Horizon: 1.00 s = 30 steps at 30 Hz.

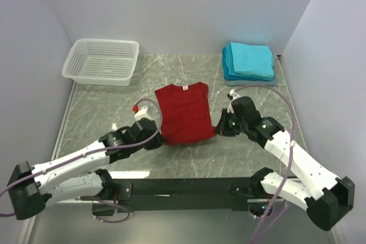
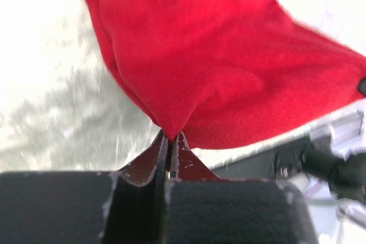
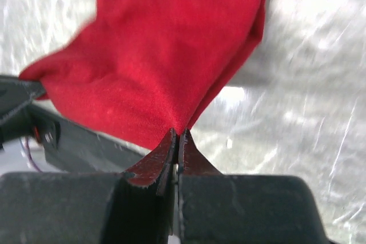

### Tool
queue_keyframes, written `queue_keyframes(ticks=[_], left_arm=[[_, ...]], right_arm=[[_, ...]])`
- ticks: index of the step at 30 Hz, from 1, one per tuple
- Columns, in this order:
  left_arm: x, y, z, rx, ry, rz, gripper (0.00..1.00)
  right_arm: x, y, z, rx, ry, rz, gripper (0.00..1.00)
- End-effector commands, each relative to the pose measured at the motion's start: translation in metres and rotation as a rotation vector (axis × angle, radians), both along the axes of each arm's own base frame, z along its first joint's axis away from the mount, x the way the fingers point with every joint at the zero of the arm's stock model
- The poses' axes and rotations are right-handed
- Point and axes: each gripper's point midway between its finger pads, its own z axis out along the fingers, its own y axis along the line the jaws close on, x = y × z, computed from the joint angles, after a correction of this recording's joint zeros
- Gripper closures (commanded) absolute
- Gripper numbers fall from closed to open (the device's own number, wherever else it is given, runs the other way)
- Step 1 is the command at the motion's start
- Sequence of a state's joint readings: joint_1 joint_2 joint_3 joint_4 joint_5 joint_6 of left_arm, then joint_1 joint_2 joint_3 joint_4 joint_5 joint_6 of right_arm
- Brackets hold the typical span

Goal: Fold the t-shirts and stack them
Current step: Fold the tshirt

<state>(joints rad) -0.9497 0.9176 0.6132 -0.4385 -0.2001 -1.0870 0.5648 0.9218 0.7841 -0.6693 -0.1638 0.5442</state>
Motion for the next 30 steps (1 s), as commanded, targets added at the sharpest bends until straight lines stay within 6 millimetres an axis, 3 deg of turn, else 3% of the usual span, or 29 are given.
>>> queue_keyframes(ticks=[1,5,6,8,9,16,22,30], left_arm=[[0.050,0.004,0.039,0.070,-0.161,0.115,0.99],[0.090,0.008,0.053,0.124,-0.237,0.130,1.00],[0.098,0.000,0.058,0.085,-0.250,0.115,1.00],[0.118,0.005,0.067,0.067,-0.271,0.128,1.00],[0.125,0.003,0.069,0.061,-0.274,0.131,1.00],[0.171,0.017,0.092,0.091,-0.329,0.179,1.00],[0.197,0.026,0.094,0.089,-0.328,0.205,1.00],[0.233,0.027,0.089,0.118,-0.327,0.185,0.99]], right_arm=[[0.044,0.001,0.033,0.015,-0.119,-0.068,1.00],[0.089,0.001,0.060,0.052,-0.209,-0.132,1.00],[0.097,0.002,0.070,0.059,-0.234,-0.128,1.00],[0.111,0.000,0.069,0.046,-0.221,-0.141,1.00],[0.118,0.001,0.078,0.052,-0.238,-0.138,1.00],[0.155,0.003,0.084,0.076,-0.225,-0.152,1.00],[0.186,0.002,0.093,0.086,-0.234,-0.166,1.00],[0.217,0.005,0.086,0.100,-0.195,-0.163,1.00]])
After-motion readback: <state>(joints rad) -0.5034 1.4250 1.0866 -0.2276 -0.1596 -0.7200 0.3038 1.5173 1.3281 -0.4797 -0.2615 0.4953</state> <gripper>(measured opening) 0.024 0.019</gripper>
